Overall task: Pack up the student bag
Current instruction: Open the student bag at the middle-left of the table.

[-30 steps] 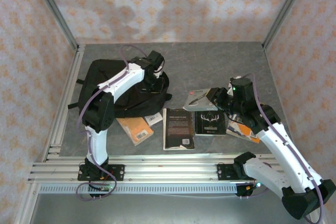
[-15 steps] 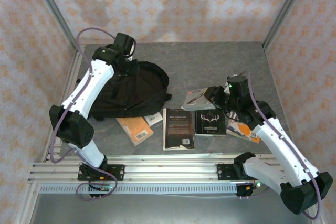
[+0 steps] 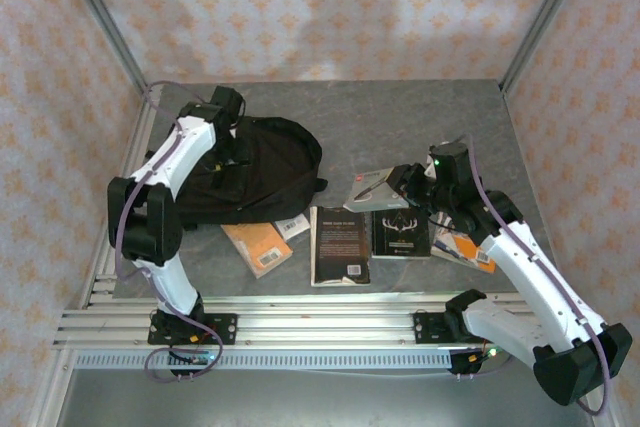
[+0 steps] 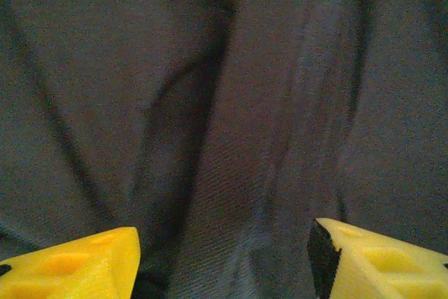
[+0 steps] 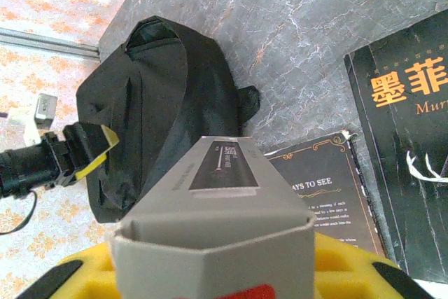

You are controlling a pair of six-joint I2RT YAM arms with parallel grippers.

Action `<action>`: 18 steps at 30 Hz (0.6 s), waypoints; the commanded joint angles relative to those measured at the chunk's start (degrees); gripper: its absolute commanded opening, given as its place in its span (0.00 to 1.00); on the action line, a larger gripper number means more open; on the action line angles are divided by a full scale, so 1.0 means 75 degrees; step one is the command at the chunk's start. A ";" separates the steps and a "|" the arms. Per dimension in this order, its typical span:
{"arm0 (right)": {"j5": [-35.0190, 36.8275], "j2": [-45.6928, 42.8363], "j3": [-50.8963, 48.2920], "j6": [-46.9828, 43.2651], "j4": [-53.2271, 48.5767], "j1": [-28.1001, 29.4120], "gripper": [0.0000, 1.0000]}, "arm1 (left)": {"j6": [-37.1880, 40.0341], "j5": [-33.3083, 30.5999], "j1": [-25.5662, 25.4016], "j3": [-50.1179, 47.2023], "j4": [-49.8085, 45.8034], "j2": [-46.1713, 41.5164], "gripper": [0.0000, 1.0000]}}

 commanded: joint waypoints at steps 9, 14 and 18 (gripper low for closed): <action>0.0023 0.0218 0.0366 -0.0265 0.0311 -0.0017 0.32 | 0.0131 0.0606 -0.0028 0.0657 0.0190 0.0185 0.00; 0.0132 0.0737 0.0802 -0.0333 0.0575 -0.0014 0.31 | 0.0010 0.0607 0.0087 0.1130 0.0094 -0.0442 0.00; 0.0227 0.1456 0.1426 -0.0419 0.0856 -0.0017 0.30 | -0.0008 0.0938 0.0223 0.1436 0.0073 -0.0962 0.00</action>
